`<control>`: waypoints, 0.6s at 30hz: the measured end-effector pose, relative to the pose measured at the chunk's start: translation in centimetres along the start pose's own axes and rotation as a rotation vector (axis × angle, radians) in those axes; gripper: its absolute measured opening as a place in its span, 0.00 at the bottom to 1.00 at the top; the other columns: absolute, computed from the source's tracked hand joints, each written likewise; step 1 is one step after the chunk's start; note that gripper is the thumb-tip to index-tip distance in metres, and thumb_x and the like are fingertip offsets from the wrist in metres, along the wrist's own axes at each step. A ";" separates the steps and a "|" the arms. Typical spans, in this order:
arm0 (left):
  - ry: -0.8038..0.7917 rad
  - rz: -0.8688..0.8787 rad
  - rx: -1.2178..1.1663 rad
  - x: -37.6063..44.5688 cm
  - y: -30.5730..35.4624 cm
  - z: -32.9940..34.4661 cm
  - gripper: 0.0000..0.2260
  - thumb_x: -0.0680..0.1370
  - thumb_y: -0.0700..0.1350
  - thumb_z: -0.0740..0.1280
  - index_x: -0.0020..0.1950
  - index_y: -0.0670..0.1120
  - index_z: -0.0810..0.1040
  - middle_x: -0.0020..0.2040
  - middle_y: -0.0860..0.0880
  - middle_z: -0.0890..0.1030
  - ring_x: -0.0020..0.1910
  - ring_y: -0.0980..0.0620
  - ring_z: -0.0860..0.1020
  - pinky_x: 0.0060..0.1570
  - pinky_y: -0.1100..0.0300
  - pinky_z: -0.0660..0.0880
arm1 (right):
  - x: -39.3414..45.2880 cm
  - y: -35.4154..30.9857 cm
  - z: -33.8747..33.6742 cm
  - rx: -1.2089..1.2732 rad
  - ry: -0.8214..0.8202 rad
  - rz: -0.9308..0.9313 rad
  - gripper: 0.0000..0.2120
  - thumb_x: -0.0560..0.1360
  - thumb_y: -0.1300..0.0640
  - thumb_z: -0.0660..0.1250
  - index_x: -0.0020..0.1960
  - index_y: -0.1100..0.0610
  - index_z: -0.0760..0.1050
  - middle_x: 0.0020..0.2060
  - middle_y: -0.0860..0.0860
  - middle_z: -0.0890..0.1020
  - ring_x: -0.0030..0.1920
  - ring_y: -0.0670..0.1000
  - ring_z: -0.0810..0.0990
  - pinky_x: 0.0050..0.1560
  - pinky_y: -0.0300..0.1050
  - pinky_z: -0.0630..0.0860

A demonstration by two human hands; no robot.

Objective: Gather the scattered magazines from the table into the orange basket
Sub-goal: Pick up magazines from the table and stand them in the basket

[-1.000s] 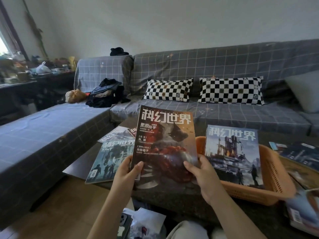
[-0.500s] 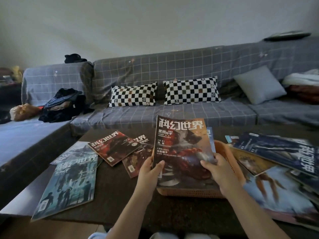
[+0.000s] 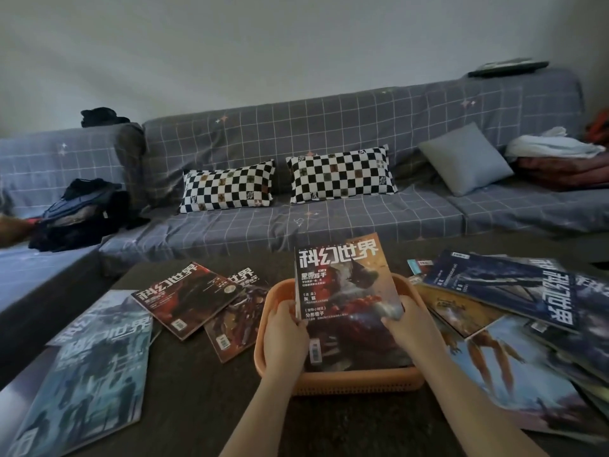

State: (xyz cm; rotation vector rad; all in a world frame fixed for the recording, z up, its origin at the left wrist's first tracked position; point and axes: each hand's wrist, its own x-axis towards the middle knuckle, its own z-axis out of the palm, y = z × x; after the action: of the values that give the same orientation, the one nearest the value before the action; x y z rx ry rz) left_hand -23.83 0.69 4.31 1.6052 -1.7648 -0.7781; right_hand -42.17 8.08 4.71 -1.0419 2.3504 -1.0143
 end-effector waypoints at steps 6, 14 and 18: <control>-0.073 -0.025 0.030 0.3 -0.3 0.3 0.16 0.79 0.45 0.65 0.67 0.48 0.74 0.67 0.45 0.75 0.56 0.49 0.79 0.57 0.50 0.78 | -0.2 -0.2 0.0 -0.126 -0.072 0.029 0.13 0.74 0.53 0.66 0.57 0.56 0.73 0.39 0.49 0.78 0.38 0.49 0.78 0.33 0.40 0.70; -0.222 -0.076 -0.044 0.8 -0.9 -0.3 0.19 0.80 0.47 0.64 0.70 0.55 0.71 0.39 0.61 0.76 0.37 0.63 0.76 0.29 0.70 0.68 | -0.2 -0.4 0.0 -0.029 -0.089 0.037 0.10 0.77 0.54 0.62 0.54 0.56 0.76 0.34 0.48 0.76 0.32 0.45 0.74 0.27 0.38 0.66; -0.263 -0.152 -0.167 1.2 -0.9 -0.6 0.21 0.80 0.46 0.64 0.72 0.57 0.68 0.40 0.62 0.75 0.39 0.63 0.76 0.31 0.67 0.68 | -0.4 -0.5 -0.2 -0.046 -0.120 0.060 0.10 0.77 0.52 0.61 0.51 0.56 0.77 0.39 0.52 0.80 0.38 0.50 0.78 0.37 0.44 0.76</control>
State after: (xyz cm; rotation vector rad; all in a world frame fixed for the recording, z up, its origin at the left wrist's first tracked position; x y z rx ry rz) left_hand -22.93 -0.54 4.06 1.5952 -1.7145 -1.2239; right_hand -41.79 8.26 5.18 -1.0131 2.3029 -0.8560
